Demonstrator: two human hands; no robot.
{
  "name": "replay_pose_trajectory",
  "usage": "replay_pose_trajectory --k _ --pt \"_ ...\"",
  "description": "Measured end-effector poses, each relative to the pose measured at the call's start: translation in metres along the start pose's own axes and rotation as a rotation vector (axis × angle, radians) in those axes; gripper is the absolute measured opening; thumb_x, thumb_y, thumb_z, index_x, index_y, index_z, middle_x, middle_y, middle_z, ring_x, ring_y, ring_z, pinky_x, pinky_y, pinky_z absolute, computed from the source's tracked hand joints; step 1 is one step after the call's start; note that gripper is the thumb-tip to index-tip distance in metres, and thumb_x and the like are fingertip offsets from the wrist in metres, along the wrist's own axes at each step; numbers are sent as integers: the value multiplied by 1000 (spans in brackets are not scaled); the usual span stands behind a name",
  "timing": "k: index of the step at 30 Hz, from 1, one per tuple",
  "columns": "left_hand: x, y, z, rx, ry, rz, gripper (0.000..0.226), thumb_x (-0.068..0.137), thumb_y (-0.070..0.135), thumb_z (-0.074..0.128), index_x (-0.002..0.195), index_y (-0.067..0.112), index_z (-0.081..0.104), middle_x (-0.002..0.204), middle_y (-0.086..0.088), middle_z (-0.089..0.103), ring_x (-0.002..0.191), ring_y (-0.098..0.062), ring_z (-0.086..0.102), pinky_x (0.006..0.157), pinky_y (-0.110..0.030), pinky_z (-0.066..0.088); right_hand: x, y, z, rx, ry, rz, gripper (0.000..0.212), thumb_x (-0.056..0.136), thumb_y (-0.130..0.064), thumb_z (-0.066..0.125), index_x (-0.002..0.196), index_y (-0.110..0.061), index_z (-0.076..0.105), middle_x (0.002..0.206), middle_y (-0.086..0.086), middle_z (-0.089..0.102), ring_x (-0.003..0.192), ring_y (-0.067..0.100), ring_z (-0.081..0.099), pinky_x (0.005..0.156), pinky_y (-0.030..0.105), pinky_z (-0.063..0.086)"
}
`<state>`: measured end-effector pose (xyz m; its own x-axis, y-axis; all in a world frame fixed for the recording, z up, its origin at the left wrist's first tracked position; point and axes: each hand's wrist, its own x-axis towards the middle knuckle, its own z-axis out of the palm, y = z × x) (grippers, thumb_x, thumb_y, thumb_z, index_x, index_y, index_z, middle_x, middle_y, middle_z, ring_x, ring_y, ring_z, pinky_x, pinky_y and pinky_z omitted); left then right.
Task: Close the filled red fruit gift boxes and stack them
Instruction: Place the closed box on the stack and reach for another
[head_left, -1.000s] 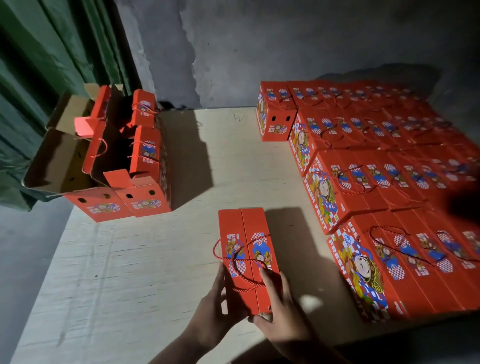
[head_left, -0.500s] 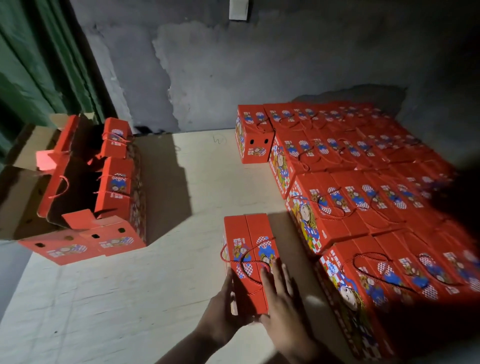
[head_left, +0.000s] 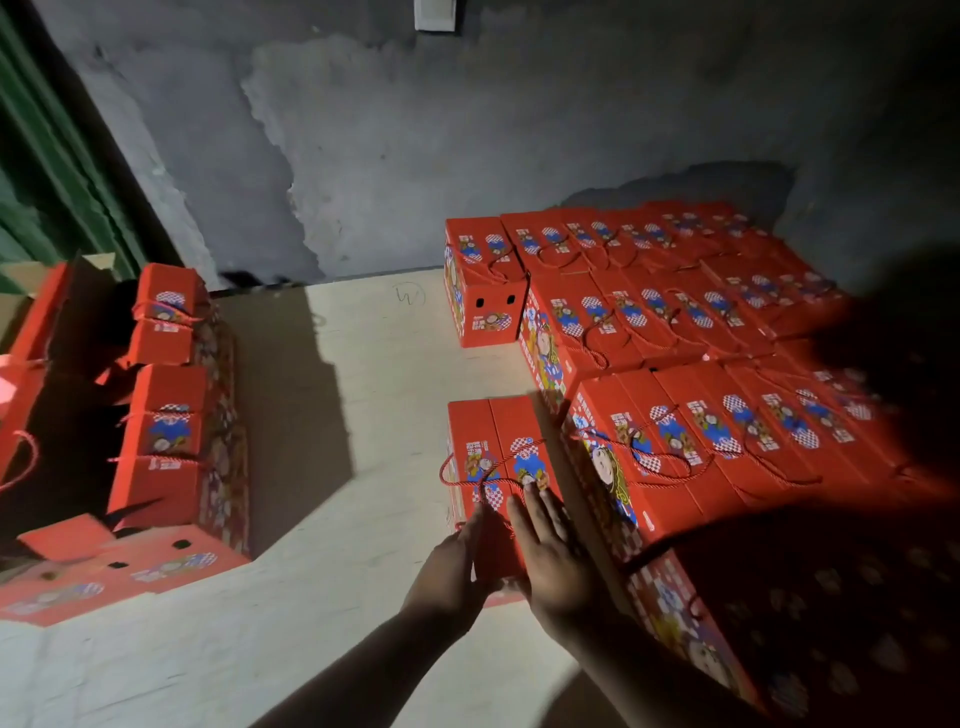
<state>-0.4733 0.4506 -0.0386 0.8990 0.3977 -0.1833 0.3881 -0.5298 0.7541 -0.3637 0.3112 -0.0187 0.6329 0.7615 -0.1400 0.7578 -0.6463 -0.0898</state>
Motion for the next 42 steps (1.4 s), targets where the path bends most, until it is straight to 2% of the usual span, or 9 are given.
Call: replay_pose_trajectory --k 2,5,8,15,25,29,33,36,42 --pt "22 2 -6 14 1 -4 102 93 32 78 167 29 9 152 0 57 135 -19 56 103 -17 41 18 4 -9 69 -49 15 102 76 -55 82 161 -21 39 169 7 30 156 27 31 121 40 24" --pt "52 5 -14 3 8 -15 99 94 33 77 168 26 12 153 1 56 137 -17 54 108 -22 43 55 18 -16 217 -62 -67 76 104 -41 56 167 -32 15 175 -5 0 162 21 2 131 36 7" --pt "85 8 -20 -7 8 -27 100 94 31 77 168 28 11 153 2 56 138 -16 53 112 -29 44 86 30 -18 221 69 -30 90 104 -29 58 167 -33 -6 171 -8 -24 159 16 -20 129 31 -10" --pt "160 7 -39 -8 18 -45 95 95 35 76 167 36 14 156 5 54 140 -17 52 113 -32 45 163 51 -33 125 27 7 93 101 -43 61 167 -33 -2 171 -10 -23 160 14 -17 119 23 -24" --pt "236 6 -52 -57 54 -64 85 94 42 76 164 36 28 155 6 55 137 -23 57 109 -35 48 239 74 -49 135 17 39 87 104 -30 60 168 -32 1 175 -7 -13 161 16 -12 126 28 -7" --pt "258 13 -55 -68 80 -82 82 92 46 77 161 34 36 154 7 54 136 -24 58 110 -38 50 269 79 -53 131 -43 72 97 97 -35 71 168 -30 6 175 -6 -6 162 20 -4 131 33 7" --pt "277 22 -52 -68 88 -106 86 89 44 81 161 32 37 155 7 54 136 -24 57 111 -39 49 287 89 -56 157 -53 96 98 95 -18 73 168 -30 9 176 -5 -3 162 21 -1 130 33 15" --pt "288 25 -51 -69 103 -122 87 87 41 83 161 32 38 155 7 54 138 -23 56 112 -39 48 294 96 -55 212 -27 94 96 95 -5 69 168 -32 12 174 -10 -4 162 20 0 130 31 16" --pt "292 23 -51 -43 92 -137 86 91 46 79 162 33 34 157 9 52 142 -20 51 113 -39 46 301 96 -50 195 -23 101 96 96 -9 71 168 -32 12 175 -8 -4 162 20 -2 130 32 18"
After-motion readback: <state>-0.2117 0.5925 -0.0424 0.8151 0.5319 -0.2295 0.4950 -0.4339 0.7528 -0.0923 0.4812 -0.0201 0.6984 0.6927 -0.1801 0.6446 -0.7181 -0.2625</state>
